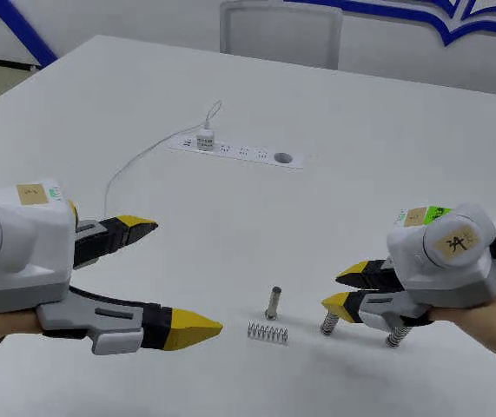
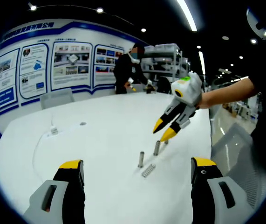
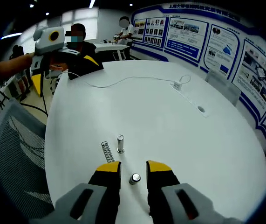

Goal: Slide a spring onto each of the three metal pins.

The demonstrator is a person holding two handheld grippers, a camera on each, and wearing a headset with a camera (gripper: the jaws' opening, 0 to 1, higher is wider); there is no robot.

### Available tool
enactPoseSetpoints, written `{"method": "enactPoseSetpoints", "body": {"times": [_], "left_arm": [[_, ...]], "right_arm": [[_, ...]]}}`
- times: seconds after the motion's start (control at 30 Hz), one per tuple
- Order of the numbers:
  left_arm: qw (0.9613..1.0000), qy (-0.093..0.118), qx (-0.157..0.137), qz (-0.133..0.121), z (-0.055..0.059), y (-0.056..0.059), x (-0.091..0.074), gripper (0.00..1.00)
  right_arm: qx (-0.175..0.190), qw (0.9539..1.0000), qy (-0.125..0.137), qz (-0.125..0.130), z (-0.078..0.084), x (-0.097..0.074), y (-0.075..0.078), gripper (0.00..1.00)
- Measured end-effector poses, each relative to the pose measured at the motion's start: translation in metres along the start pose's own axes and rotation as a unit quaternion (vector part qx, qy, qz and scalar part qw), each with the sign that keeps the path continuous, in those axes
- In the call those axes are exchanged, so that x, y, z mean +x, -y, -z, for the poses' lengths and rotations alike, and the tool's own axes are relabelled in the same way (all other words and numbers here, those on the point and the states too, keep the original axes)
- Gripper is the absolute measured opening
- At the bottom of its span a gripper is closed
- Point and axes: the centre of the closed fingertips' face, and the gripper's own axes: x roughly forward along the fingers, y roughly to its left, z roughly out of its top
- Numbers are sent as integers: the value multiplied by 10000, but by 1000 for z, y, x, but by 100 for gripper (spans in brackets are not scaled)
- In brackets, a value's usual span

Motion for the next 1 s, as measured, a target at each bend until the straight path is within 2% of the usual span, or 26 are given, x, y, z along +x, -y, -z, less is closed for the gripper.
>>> {"method": "enactPoseSetpoints", "body": {"times": [0.1,0.33,0.67,0.8,1.0], "left_arm": [[10000,-41,12,-25,4,-2,-2,97],[9998,32,-99,-163,5,-9,-7,96],[9998,-65,-154,-70,16,-5,-5,95],[9997,-122,-185,-65,21,-4,-4,94],[9996,-140,-221,-65,23,-4,-4,94]], "right_arm": [[-72,10000,26,-53,-5,1,-7,22],[-229,9996,-14,-177,-8,11,-24,25],[-591,9959,-285,-619,-2,38,-54,25],[-346,9967,-335,-651,0,47,-56,24],[-231,9967,-398,-674,3,57,-57,24]]}}
